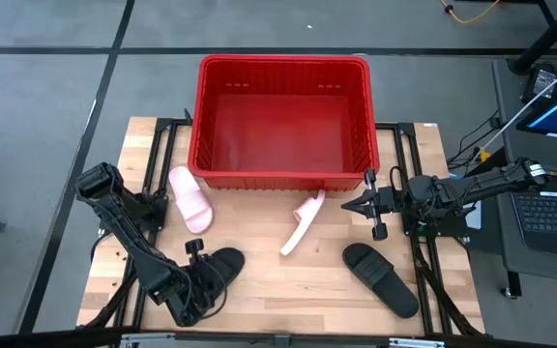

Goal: Pick and place slides into bin
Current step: Put the left black slide into the red bin

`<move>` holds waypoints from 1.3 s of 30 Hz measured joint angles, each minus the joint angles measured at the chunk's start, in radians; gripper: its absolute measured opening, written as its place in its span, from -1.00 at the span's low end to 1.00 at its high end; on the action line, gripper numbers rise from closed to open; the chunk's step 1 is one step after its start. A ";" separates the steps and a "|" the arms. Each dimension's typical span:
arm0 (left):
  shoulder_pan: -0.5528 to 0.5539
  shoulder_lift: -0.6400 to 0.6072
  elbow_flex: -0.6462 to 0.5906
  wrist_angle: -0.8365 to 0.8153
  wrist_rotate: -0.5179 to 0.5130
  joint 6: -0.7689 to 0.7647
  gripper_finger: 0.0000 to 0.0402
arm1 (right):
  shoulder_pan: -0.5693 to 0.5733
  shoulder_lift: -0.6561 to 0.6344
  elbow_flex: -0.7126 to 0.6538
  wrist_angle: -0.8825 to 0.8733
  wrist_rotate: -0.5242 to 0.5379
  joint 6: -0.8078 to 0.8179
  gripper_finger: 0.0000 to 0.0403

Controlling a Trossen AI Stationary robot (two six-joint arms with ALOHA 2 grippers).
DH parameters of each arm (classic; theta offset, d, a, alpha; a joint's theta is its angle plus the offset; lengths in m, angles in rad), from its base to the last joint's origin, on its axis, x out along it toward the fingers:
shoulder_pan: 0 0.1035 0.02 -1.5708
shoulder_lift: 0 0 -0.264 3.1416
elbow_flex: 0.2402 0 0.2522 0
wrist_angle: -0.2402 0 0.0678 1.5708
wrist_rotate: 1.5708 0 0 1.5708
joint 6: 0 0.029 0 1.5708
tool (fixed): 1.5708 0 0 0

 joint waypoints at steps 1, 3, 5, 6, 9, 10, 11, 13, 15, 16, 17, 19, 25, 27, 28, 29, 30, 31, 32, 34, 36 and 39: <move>0.000 0.000 0.000 0.000 0.000 0.000 -0.31 | 0.000 0.000 0.000 0.000 0.000 0.000 -0.97; 0.000 0.000 0.000 0.000 0.000 0.004 -0.26 | 0.000 0.000 0.000 0.000 0.000 0.000 -0.97; 0.000 0.000 0.000 0.000 0.001 0.018 -0.21 | 0.000 0.000 0.000 0.000 0.000 0.000 -0.97; 0.000 0.000 0.000 0.000 0.002 0.020 -0.19 | 0.000 0.000 0.000 0.000 0.000 0.000 -0.97; 0.000 0.000 0.000 0.000 0.004 0.020 -0.14 | 0.000 0.000 0.000 0.001 0.000 0.000 -0.97; 0.000 0.000 0.000 0.000 0.009 0.020 -0.13 | 0.000 0.000 0.000 0.000 0.000 0.000 -0.97; 0.000 0.000 0.000 0.000 0.017 0.020 -0.11 | 0.000 0.000 0.000 0.001 0.000 0.000 -0.97; 0.000 0.000 0.000 0.000 0.033 0.019 -0.08 | 0.000 0.000 0.000 0.001 0.000 0.000 -0.97; 0.000 0.000 0.000 0.000 0.044 0.019 -0.05 | 0.000 0.000 0.000 0.001 0.000 0.000 -0.97; 0.000 0.000 0.000 0.000 0.046 0.019 -0.03 | 0.000 0.000 0.000 0.001 0.000 0.000 -0.97; 0.000 0.000 0.000 0.000 0.047 0.019 -0.02 | 0.000 0.000 0.000 0.001 0.000 0.001 -0.97; 0.000 0.000 0.000 0.000 0.047 0.026 -0.01 | 0.000 0.000 0.000 0.001 0.000 0.000 -0.97; 0.002 0.000 0.029 -0.022 0.120 0.070 0.00 | 0.000 0.000 0.000 0.002 0.000 0.001 -0.97; 0.007 0.000 0.062 -0.045 0.163 0.104 0.00 | 0.000 0.000 0.000 0.003 0.000 0.001 -0.97; 0.007 0.000 0.080 -0.061 0.181 0.118 -0.01 | 0.000 0.000 0.000 0.004 0.000 0.001 -0.97; 0.008 0.000 0.098 -0.071 0.184 0.129 -0.01 | 0.000 0.000 0.000 0.003 0.000 0.001 -0.97; 0.008 -0.001 0.113 -0.072 0.184 0.139 -0.01 | 0.000 0.000 0.000 0.004 0.000 0.001 -0.97; 0.007 -0.001 0.126 -0.070 0.182 0.149 -0.01 | 0.000 0.000 0.000 0.004 0.000 0.001 -0.97; 0.007 -0.001 0.135 -0.072 0.179 0.160 -0.01 | 0.000 0.000 0.000 0.003 0.000 0.001 -0.97; 0.003 -0.001 0.141 -0.068 0.177 0.170 0.00 | 0.000 0.000 0.000 0.003 0.000 0.001 -0.97; -0.001 -0.001 0.137 -0.068 0.176 0.158 0.00 | 0.000 0.000 0.000 0.003 0.000 0.001 -0.97; -0.003 0.005 0.132 -0.076 0.176 0.123 -0.01 | 0.000 0.000 0.000 0.003 0.000 0.000 -0.97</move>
